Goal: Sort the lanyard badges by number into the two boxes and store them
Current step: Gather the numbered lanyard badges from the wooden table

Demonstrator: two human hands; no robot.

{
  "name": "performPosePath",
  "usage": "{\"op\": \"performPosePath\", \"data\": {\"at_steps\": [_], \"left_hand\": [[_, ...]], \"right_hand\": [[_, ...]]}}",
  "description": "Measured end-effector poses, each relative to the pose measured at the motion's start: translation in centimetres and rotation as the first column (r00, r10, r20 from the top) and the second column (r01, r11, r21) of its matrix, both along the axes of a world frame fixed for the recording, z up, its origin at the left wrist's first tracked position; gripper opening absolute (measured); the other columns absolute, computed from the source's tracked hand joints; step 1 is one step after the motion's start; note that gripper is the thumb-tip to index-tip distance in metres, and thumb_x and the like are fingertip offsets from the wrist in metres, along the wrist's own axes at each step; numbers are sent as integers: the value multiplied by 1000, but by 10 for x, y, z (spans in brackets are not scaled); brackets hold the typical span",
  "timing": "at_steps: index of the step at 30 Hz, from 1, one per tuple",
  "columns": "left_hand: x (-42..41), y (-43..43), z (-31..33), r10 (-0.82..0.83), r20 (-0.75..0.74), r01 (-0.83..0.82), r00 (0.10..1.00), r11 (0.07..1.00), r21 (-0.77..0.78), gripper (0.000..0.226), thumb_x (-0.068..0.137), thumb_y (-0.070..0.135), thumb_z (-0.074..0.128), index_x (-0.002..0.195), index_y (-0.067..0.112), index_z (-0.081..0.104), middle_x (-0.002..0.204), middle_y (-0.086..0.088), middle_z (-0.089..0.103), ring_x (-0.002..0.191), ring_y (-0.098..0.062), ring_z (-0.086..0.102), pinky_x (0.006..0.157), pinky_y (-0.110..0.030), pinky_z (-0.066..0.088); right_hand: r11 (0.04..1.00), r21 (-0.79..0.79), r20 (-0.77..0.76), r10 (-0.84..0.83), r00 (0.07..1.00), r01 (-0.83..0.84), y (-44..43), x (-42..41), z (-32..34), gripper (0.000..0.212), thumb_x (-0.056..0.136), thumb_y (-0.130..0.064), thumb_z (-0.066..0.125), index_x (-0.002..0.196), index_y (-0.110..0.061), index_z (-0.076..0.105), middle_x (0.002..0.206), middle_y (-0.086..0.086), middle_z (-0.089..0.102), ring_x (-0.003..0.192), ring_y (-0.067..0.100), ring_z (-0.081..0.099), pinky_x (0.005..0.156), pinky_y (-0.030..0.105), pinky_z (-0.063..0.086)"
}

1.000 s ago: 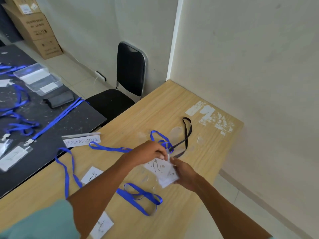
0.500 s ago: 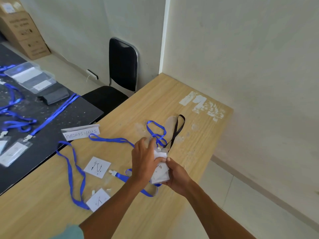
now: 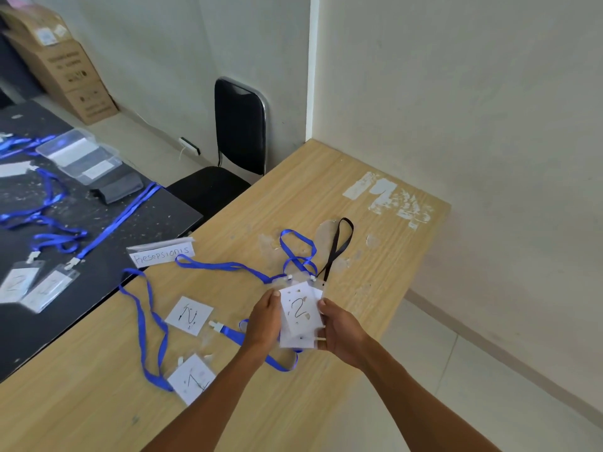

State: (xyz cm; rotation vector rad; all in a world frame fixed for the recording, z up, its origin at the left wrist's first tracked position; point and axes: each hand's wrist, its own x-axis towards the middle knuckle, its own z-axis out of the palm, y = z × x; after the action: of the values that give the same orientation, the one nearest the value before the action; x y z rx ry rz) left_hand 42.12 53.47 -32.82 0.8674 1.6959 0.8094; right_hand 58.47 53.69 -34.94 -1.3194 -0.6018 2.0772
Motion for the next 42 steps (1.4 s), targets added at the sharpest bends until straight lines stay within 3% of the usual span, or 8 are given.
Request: {"op": "performPosePath", "data": {"at_steps": [2,5,12,21,26,34,38,42], "left_hand": [[-5,0,-1,-57,-30,58,998,998,20,28,106,28,35,121,24,59,111,-4,68,101,-23,63,88,-42,53],[-9,0,1,-97,-44,99,994,994,38,30,107,27,37,130,30,56,108,1,67,97,-16,63,80,-33,54],[-18,1,2,-182,-57,181,982,983,-15,32,106,33,38,130,44,55,109,0,70,97,-18,69,76,-39,59],[-44,-31,-12,-121,-138,124,983,992,7,40,106,28,36,143,33,50,126,-2,63,97,-16,63,78,-35,57],[-75,-54,-12,-141,-93,140,986,990,-12,40,102,30,44,141,29,53,135,-1,60,116,-26,60,90,-49,57],[-115,-96,10,-235,30,234,972,972,35,36,101,30,51,136,30,58,121,-2,65,104,-22,65,66,-41,63],[-118,-106,19,-252,250,265,935,964,-20,26,103,36,45,113,23,66,99,-2,73,89,-22,72,71,-45,62],[-125,-98,4,-268,137,279,954,958,-69,22,104,22,43,109,15,63,98,-6,69,80,-22,66,77,-42,58]], "right_hand": [[1000,-11,2,18,1000,-18,0,3,0,32,105,-32,39,129,-23,59,121,11,69,112,37,64,83,49,57],[999,-32,3,6,1000,-6,1,5,-1,32,105,-31,39,127,-21,60,121,13,69,113,39,63,89,53,54],[999,-14,108,-46,993,48,-2,4,-10,31,104,-29,40,121,-23,66,115,8,72,108,34,67,93,55,51],[998,22,177,60,982,-65,-38,-41,-5,32,104,-30,38,120,-24,65,113,6,71,102,28,66,86,47,54],[994,-27,79,-100,992,102,-73,-77,5,34,101,-28,42,120,-15,67,115,11,70,106,32,67,87,47,54],[959,48,-29,-277,960,279,-136,-123,30,38,106,-28,30,117,-14,64,110,13,73,98,29,71,77,42,57],[912,37,10,-409,913,408,-149,-119,29,39,105,-26,31,129,-11,58,112,13,73,99,29,71,74,41,58],[830,30,78,-558,826,557,-138,-92,28,37,104,-28,38,128,-8,58,104,11,74,95,28,71,75,43,56]]}}
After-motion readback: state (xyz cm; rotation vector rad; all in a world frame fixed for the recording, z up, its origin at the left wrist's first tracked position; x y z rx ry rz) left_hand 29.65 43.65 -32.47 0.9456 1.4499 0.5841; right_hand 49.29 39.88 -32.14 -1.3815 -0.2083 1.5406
